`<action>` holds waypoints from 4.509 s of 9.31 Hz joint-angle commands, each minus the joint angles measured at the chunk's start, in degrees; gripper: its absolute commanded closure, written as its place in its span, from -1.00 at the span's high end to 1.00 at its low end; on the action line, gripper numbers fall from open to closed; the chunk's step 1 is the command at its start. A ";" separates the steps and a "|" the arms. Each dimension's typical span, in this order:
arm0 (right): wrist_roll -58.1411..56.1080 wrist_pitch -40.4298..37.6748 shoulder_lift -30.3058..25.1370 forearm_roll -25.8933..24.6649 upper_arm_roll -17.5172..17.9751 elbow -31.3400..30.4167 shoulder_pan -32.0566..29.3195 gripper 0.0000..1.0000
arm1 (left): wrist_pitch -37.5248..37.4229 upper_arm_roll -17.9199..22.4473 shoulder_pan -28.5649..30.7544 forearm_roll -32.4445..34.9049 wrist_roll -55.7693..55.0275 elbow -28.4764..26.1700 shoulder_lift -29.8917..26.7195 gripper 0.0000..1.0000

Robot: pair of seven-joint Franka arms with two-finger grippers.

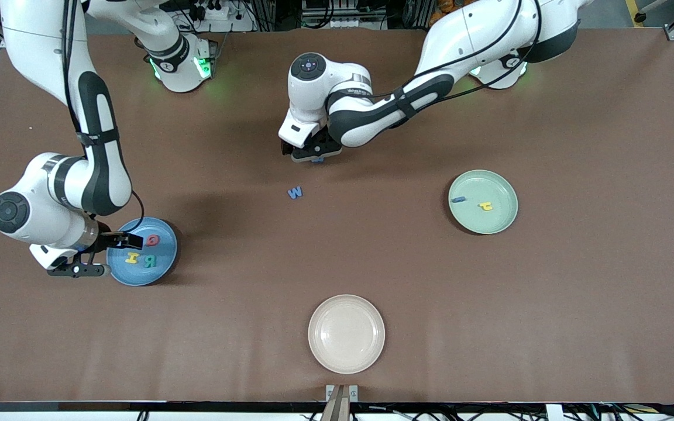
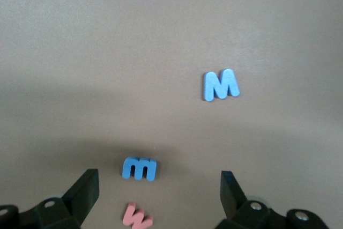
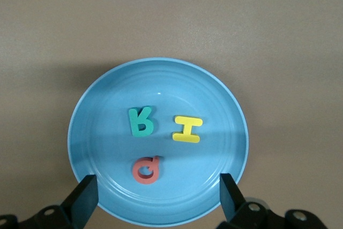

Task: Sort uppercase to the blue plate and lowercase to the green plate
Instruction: 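Grasp the blue lowercase m with the left gripper, then lift the blue m with the left gripper while the right gripper reaches M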

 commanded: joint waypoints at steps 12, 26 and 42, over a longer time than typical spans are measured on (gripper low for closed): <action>0.50 -0.78 1.16 1.97 0.48 -0.41 0.31 1.00 | 2.48 3.36 -2.05 2.22 -2.01 0.63 6.34 0.65; 0.50 -1.04 1.07 1.97 0.39 -0.41 0.31 1.00 | 2.57 3.36 -3.54 1.07 -2.44 0.72 7.48 -0.38; 17.99 -0.16 0.45 3.64 6.89 0.03 12.88 1.00 | 1.87 -3.93 14.46 -5.87 3.09 3.98 1.78 -1.00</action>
